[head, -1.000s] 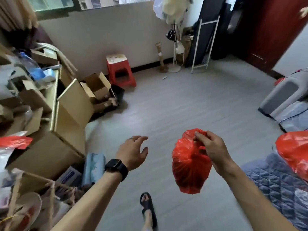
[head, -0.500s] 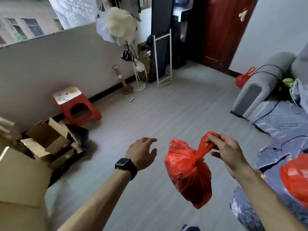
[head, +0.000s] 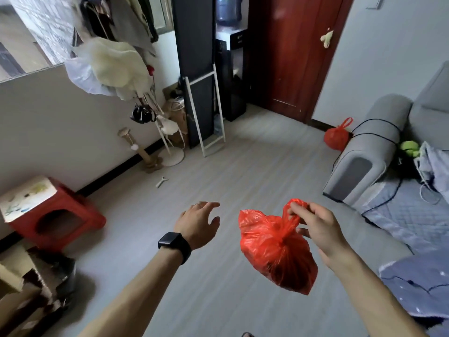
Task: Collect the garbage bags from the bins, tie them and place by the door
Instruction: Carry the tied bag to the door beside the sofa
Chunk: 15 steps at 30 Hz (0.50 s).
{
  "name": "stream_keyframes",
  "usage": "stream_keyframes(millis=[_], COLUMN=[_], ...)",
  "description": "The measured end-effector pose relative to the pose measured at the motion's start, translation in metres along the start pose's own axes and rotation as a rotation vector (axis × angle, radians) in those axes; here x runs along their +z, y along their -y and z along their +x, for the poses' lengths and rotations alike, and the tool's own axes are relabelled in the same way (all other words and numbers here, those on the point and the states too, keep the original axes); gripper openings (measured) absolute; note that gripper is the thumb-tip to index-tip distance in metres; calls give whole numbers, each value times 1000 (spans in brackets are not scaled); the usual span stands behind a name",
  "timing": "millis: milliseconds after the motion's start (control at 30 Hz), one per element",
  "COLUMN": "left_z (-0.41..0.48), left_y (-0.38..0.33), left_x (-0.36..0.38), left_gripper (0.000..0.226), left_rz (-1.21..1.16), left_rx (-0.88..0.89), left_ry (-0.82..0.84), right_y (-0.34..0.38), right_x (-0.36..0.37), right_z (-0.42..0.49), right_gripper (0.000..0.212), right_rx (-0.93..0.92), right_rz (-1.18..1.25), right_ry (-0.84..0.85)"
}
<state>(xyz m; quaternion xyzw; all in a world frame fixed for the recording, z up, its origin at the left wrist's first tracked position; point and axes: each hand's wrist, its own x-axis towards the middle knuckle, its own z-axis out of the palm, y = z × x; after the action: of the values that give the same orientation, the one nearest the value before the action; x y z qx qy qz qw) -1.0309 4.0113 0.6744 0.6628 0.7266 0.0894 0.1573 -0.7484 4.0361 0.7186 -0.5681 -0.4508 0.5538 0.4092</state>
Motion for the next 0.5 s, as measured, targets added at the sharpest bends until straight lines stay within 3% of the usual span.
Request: stream_keyframes(millis=[500], left_z=[413], left_y=[-33], left_x=[-24], left_gripper=[47], left_rz=[-23], left_rx=[155], left_ry=[88], right_y=[66], right_x=[-20], right_z=[366], right_gripper=[12], right_rx=[48], right_rz=[62], right_ry=[-265])
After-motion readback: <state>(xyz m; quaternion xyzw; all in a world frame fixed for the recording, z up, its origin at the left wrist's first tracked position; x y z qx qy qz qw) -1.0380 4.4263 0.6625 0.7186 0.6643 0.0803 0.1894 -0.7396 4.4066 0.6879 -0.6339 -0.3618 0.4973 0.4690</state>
